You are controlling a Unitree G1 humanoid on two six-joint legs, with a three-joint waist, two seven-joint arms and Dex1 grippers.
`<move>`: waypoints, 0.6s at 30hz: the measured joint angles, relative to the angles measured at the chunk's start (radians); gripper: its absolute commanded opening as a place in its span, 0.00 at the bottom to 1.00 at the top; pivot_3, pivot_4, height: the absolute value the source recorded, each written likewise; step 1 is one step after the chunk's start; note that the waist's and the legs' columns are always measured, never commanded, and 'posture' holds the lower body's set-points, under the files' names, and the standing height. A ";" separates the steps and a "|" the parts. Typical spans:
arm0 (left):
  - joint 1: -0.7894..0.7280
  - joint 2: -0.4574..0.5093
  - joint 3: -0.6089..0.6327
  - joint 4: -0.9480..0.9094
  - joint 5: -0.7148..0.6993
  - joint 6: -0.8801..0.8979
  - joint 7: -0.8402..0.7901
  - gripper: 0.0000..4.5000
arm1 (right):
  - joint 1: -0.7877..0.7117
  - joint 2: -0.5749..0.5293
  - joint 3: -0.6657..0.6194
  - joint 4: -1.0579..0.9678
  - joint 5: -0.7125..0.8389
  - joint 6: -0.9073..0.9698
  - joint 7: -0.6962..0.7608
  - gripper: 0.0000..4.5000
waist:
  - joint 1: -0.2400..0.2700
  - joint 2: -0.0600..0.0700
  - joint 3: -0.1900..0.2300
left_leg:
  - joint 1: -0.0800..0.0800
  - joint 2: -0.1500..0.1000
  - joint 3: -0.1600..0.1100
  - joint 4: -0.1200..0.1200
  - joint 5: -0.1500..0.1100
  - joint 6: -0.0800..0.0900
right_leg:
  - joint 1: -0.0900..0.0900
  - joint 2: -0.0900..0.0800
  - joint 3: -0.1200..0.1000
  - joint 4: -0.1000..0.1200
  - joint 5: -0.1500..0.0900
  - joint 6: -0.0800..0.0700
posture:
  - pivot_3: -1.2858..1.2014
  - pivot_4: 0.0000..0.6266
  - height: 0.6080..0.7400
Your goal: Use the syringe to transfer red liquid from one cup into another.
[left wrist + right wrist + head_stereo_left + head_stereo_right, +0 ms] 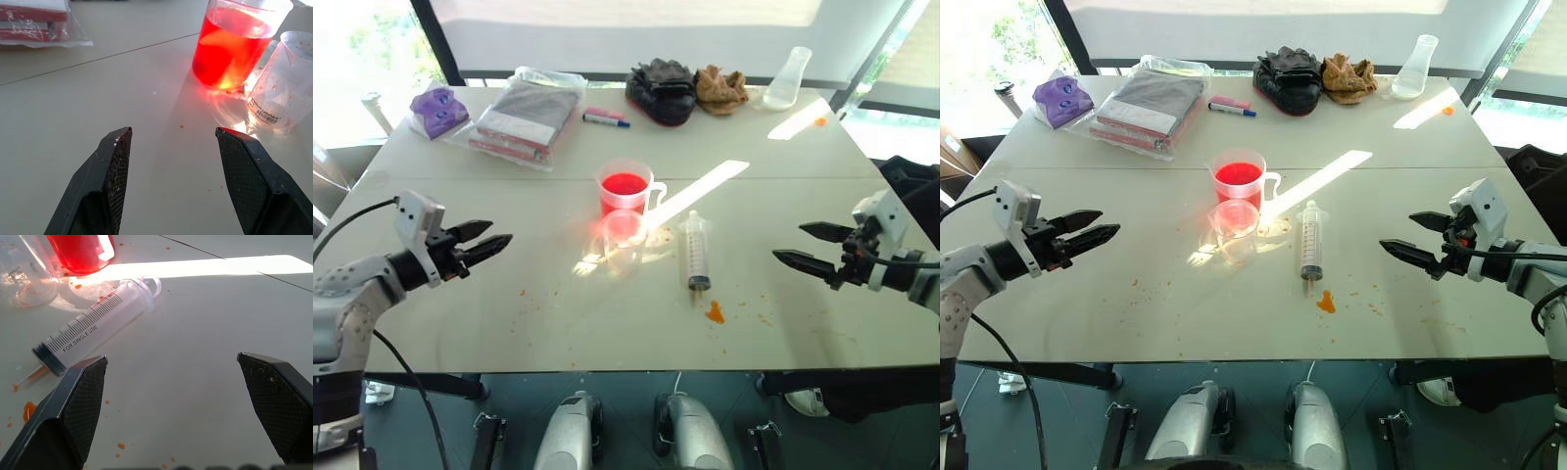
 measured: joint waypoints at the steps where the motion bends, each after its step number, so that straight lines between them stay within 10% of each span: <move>1: -0.003 -0.001 0.000 0.000 0.000 -0.002 0.000 0.64 | -0.001 0.001 0.001 0.000 0.000 0.000 -0.002 0.99 | 0.000 0.000 0.000 | 0.000 0.000 0.000 0.000 0.000 0.000 | 0.000 0.000 0.000 0.000 0.000 0.000 | 0.52 0.24 1.00; 18: -0.038 0.000 -0.005 0.040 0.020 -0.015 -0.026 0.64 | -0.103 0.008 0.056 0.020 -0.026 0.091 -0.040 0.99 | 0.000 0.000 0.000 | 0.000 0.000 0.000 0.000 0.000 0.000 | 0.000 0.001 0.000 0.001 0.001 -0.001 | 0.52 0.24 1.00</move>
